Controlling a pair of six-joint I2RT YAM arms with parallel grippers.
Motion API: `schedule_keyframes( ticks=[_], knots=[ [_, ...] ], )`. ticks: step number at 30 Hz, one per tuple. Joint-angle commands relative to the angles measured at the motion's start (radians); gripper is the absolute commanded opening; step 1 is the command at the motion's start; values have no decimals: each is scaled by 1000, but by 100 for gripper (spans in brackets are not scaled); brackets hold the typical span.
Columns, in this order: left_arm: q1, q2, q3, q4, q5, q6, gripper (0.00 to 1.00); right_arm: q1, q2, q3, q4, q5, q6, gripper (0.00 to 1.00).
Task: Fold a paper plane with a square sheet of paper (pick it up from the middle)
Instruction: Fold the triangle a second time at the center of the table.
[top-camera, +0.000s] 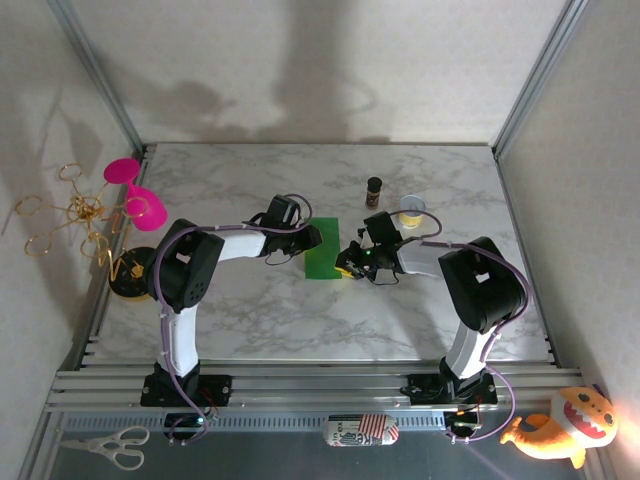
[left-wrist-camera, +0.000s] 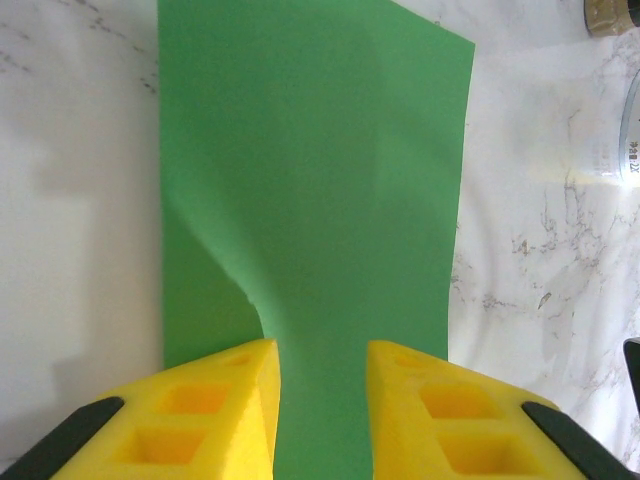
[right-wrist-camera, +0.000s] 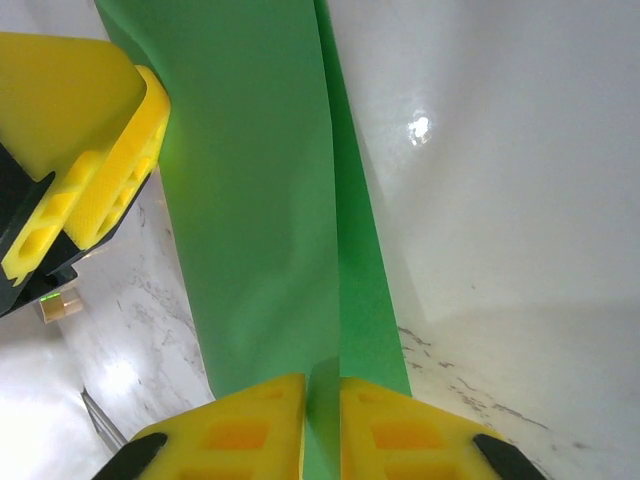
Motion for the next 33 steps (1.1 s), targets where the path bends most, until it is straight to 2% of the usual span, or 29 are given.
schedule_keyframes(
  ticks=[1,6,9,14,20,33],
  knots=[
    [3,38,-25,-55,-27,0,29,5,-31,-17,-3,17,11,17],
    [-2,-3,-22,-34,-7,13,30,3,-35,-17,-14,17,19,4],
    [-5,-67,-19,-11,5,17,33,3,-49,-22,-34,42,18,0],
    [-5,-90,-31,15,15,1,37,0,-66,-33,-69,49,2,0],
    [-4,-32,-23,15,12,-10,29,-2,-72,-29,-121,46,-26,0],
    [-4,29,4,-37,-18,8,22,-7,-72,3,-135,17,-58,0]
  ],
)
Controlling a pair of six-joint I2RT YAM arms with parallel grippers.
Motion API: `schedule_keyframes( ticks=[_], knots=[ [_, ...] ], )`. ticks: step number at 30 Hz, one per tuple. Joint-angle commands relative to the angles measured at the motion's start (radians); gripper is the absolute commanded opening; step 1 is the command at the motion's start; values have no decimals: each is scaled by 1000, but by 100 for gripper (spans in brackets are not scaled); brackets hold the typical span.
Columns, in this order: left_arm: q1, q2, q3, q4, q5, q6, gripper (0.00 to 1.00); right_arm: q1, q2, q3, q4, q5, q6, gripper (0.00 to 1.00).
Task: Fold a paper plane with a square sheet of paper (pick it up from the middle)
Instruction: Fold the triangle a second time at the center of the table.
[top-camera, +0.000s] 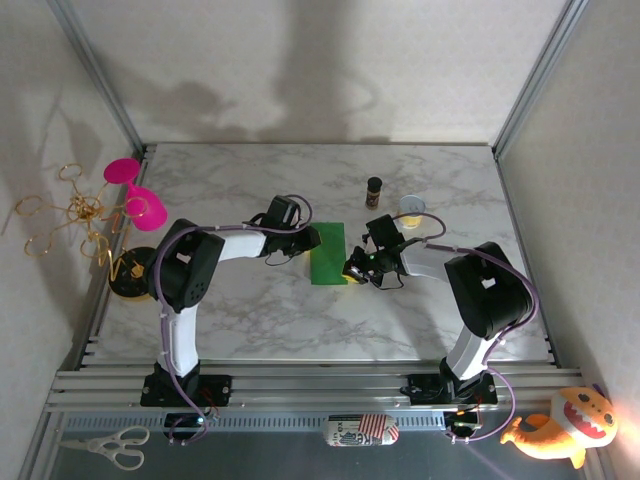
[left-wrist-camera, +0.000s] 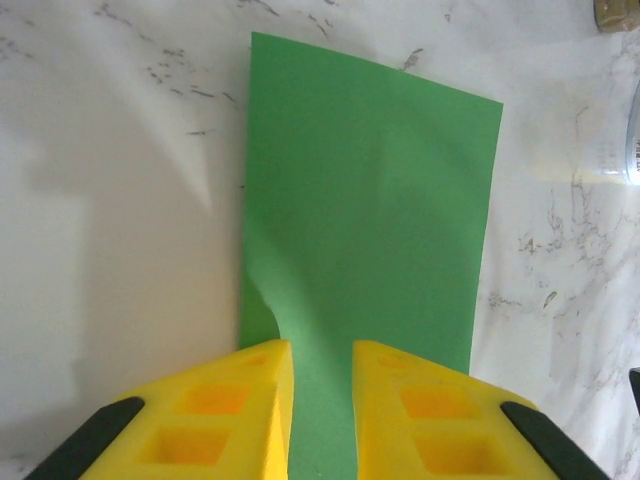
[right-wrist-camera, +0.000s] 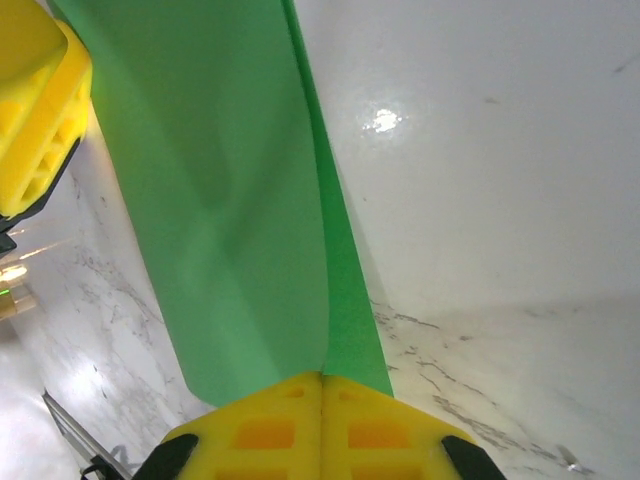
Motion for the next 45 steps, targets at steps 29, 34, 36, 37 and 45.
schedule_keyframes(
  ticks=[29,34,36,37,45],
  knots=[
    [-5,9,-18,-21,-1,-9,21,45,141,204,77,-59,-5,0],
    [-1,-39,12,-39,22,34,21,50,159,217,50,-29,-15,0],
    [6,-50,19,-32,33,42,22,50,167,222,36,-22,-19,0],
    [10,-53,20,-25,36,42,22,51,169,224,33,-20,-21,0],
    [23,9,61,-28,22,42,21,52,177,225,35,-19,-28,0]
  ],
)
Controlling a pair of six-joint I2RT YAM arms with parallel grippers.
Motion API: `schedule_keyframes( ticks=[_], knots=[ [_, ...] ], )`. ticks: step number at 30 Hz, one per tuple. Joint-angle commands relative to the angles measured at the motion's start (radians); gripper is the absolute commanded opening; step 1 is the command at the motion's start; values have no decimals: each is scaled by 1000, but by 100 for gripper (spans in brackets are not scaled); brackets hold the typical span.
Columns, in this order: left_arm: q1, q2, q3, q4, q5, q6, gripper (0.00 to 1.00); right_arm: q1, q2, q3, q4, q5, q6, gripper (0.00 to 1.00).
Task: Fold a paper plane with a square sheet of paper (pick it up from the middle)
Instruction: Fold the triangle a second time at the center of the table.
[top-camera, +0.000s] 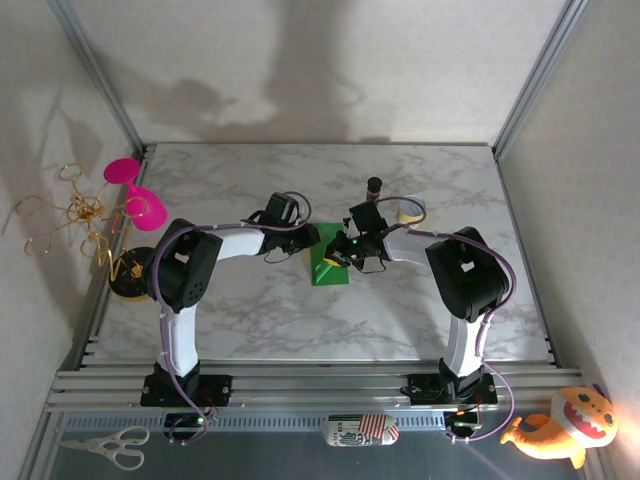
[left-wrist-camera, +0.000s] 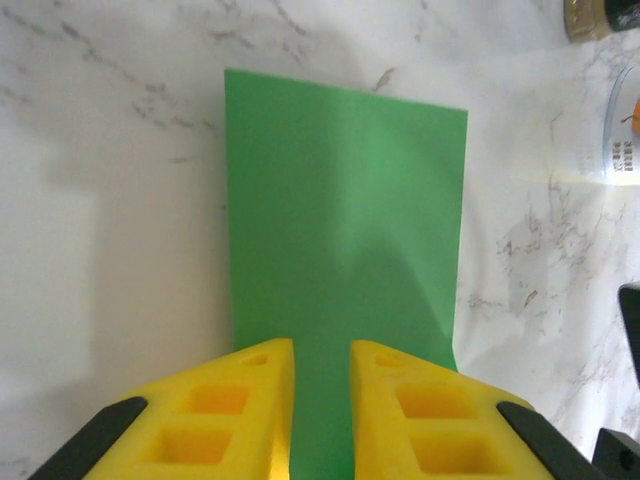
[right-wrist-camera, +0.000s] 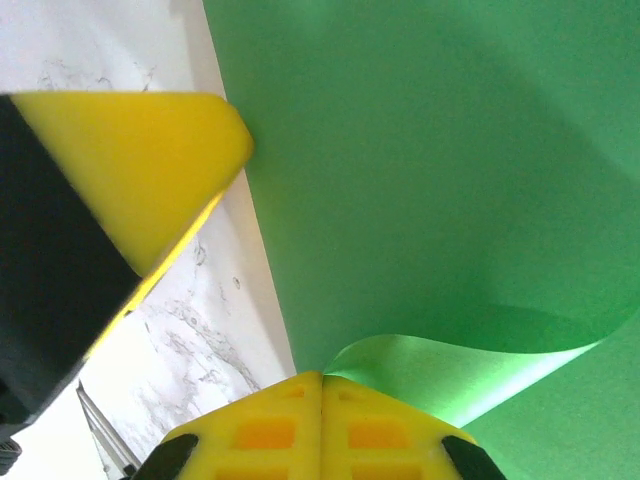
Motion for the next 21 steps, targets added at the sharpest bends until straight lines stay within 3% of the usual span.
schedule_keyframes(
  ticks=[1,21],
  knots=[
    [9,25,43,-18,-6,23,21,9,15,24,-24,17,-22,0],
    [7,56,12,-37,-37,0,18,10,54,57,17,14,-11,0]
  ],
)
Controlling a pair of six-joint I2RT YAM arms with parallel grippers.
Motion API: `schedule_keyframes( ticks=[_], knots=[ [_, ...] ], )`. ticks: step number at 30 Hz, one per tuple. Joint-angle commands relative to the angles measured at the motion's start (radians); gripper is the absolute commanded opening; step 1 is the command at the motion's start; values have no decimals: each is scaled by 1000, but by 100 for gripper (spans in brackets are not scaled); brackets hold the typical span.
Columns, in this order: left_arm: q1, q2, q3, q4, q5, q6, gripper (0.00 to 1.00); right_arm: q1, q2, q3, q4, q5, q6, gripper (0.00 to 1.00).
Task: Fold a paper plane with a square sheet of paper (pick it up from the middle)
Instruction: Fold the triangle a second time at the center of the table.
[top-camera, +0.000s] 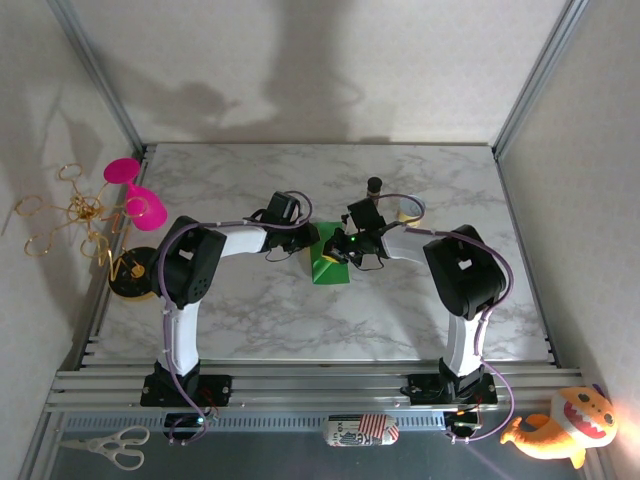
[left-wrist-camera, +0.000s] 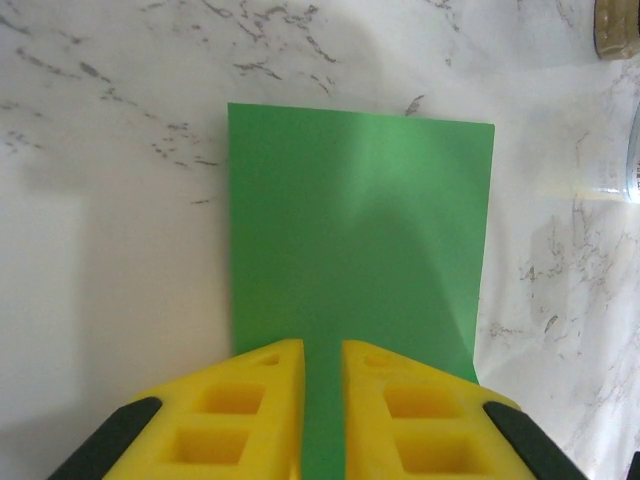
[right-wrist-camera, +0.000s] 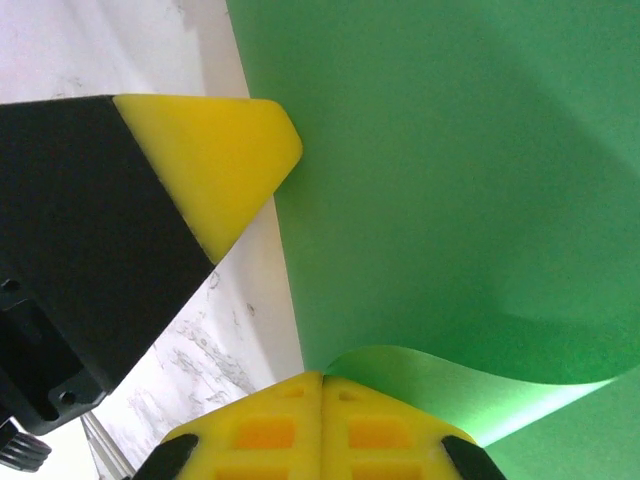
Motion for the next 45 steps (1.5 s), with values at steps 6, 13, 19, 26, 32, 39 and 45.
schedule_keyframes(
  ticks=[6,13,19,26,32,39,45],
  knots=[
    [3,14,-18,-26,-27,-1,18,17,38,31,7,1,-12,0],
    [3,13,-21,-24,-23,-2,18,25,49,43,0,-2,-24,0],
    [1,14,-28,-19,-23,-9,17,26,54,46,4,1,-20,0],
    [1,15,-29,-19,-21,-10,18,26,59,42,16,18,0,0],
    [1,16,-32,-15,-21,-13,18,26,61,41,26,31,12,0],
    [0,15,-34,-17,-21,-13,17,26,63,41,21,42,16,0],
    [0,16,-35,-15,-21,-14,18,26,60,42,8,55,13,0]
  ],
)
